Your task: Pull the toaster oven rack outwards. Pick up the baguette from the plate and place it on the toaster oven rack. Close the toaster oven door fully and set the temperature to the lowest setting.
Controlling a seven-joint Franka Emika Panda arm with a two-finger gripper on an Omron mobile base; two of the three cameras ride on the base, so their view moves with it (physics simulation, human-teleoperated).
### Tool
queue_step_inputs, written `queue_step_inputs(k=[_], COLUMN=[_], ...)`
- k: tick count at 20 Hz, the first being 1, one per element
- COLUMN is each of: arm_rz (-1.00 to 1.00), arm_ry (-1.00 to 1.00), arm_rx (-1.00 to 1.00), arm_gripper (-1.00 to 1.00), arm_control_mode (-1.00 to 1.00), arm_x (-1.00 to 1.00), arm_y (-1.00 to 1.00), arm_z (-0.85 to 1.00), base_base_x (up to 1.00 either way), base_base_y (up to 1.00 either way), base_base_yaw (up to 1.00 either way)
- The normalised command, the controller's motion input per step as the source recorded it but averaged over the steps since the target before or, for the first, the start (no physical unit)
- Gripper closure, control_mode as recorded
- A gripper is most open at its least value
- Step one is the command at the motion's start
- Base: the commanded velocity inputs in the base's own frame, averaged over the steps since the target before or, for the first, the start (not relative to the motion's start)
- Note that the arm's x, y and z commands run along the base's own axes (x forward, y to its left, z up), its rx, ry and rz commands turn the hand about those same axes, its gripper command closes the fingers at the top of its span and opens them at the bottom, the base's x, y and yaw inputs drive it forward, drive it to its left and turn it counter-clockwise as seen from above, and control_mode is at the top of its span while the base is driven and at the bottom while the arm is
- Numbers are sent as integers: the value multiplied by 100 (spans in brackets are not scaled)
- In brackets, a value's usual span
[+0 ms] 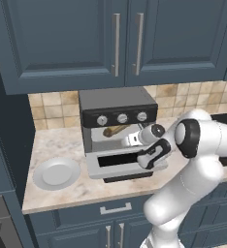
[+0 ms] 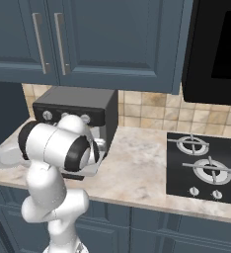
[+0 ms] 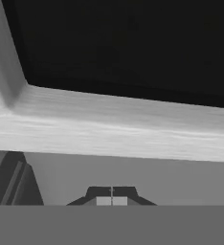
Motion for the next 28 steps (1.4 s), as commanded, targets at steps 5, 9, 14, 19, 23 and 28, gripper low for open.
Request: queue_step_inputs(k=[5,9,14,19,23,28], arm_rz=[0,0,0,0,0,0], arm_ry=[-10,-10,-12,-12,-11,-11], arm_rx=[0,0,2,2,0,0], arm_gripper=[100,100,100,100,100,100], arm_control_mode=[-100,-100,-100,-100,-100,-100], arm_x=[28,24,19,0,-17,-18], arm_y=[0,0,0,0,0,0], arm_z=[1,6,15,42,77,96], base_base_x=[0,0,0,0,0,0], base_base_y=[0,0,0,0,0,0], base_base_yaw=[0,0,0,0,0,0])
